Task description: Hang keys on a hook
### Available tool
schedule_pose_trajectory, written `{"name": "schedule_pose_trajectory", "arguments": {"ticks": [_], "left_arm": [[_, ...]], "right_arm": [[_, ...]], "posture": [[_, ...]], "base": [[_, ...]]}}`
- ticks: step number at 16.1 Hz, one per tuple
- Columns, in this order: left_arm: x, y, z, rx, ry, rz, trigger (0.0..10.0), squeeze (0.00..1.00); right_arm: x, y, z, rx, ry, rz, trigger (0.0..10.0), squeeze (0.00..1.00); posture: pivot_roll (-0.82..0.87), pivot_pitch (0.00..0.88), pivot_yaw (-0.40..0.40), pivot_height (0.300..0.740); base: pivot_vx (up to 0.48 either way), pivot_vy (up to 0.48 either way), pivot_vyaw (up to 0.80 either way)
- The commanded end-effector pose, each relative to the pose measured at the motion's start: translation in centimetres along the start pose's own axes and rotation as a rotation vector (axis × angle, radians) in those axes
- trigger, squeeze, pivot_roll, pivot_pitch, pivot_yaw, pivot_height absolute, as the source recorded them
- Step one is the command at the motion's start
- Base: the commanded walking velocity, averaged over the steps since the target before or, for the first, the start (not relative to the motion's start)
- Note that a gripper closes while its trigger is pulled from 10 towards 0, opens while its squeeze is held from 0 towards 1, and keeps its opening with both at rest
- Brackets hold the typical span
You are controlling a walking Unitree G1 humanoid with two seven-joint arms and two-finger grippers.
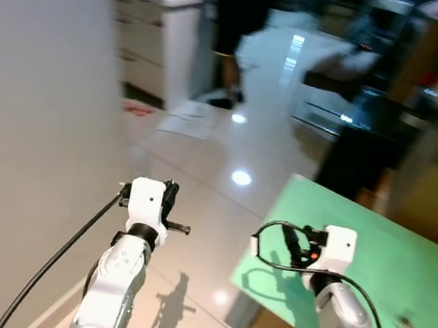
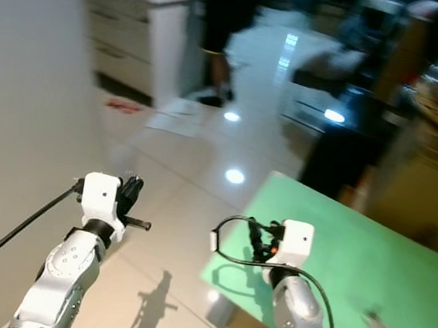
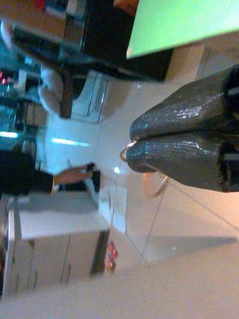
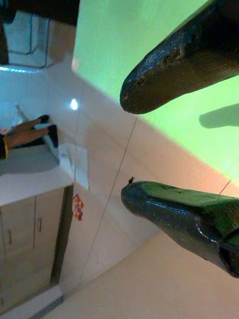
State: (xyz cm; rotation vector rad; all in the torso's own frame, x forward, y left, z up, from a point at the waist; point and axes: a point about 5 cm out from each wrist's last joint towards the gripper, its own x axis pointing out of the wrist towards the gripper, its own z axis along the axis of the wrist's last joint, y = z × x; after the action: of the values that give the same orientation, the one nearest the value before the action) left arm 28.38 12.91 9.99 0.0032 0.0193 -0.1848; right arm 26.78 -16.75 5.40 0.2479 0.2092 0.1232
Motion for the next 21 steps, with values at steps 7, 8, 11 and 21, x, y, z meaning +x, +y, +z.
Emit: {"name": "schedule_pose_trajectory", "arguments": {"ticks": [7, 8, 11, 21], "left_arm": [[0.2, -0.5, 0.4, 0.095, -0.009, -0.023, 10.0, 0.00], [0.2, -0.3, 0.3, 0.098, -0.009, -0.006, 10.0, 0.00], [0.2, -0.1, 0.0, -0.060, 0.008, 0.012, 10.0, 0.00], [1.5, -1.0, 0.5, 0.089, -0.021, 0.006, 10.0, 0.00]], "right_arm": [[1.3, 1.3, 0.6, -0.023, -0.013, 0.070, 10.0, 0.00], [1.3, 1.6, 0.4, -0.022, -0.012, 0.073, 10.0, 0.00], [1.1, 1.9, -0.3, -0.090, 0.043, 0.097, 10.0, 0.00], [2.2, 1.9, 0.7, -0.101, 0.007, 0.134, 10.0, 0.00]], "posture": [[-0.02, 0.000, -0.045, 0.740], [-0.02, 0.000, -0.042, 0.740], [-0.03, 0.000, -0.048, 0.740], [-0.02, 0.000, -0.080, 0.740]], "base": [[-0.079, 0.429, 0.57], [-0.311, 0.368, 0.66], [0.000, 0.000, 0.43], [0.000, -0.427, 0.60]]}}
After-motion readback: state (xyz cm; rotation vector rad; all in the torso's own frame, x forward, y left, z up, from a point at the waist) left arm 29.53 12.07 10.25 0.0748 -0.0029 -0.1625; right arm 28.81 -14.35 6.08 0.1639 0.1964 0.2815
